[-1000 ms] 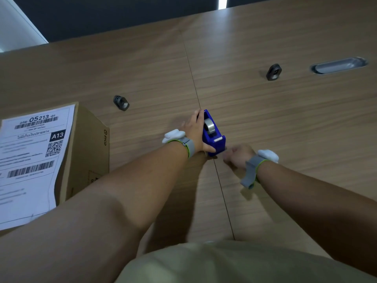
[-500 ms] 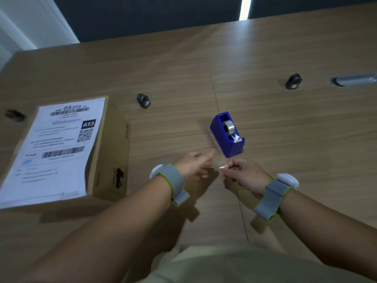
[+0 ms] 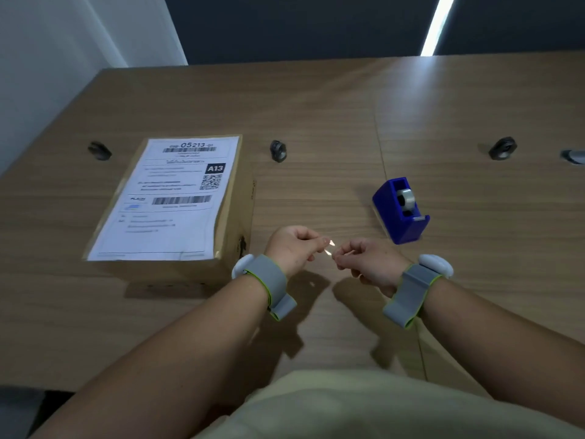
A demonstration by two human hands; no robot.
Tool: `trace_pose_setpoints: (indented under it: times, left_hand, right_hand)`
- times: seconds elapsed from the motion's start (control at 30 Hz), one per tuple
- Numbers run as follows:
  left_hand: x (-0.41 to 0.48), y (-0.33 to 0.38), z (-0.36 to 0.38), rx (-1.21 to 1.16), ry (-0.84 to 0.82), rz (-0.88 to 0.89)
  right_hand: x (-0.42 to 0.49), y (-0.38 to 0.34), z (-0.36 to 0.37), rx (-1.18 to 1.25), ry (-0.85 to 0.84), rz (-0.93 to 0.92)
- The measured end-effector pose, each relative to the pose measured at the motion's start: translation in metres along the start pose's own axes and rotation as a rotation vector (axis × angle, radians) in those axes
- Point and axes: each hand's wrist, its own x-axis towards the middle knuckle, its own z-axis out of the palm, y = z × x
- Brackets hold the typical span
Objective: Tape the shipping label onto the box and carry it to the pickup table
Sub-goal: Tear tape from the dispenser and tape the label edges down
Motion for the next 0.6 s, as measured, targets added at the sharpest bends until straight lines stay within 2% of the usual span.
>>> trace_pose_setpoints:
  times: [0.3, 0.6]
  left_hand:
    - [-0.05, -0.007, -0.118, -0.215, 0.293, 0.07]
    - [-0.078, -0.058, -0.243, -0.389, 0.461, -0.003]
  right_hand:
    - [0.001, -0.093, 0.093, 0.067, -0.144, -0.045]
    - [0.019, -0.17, 0.207, -0.132, -0.249, -0.09]
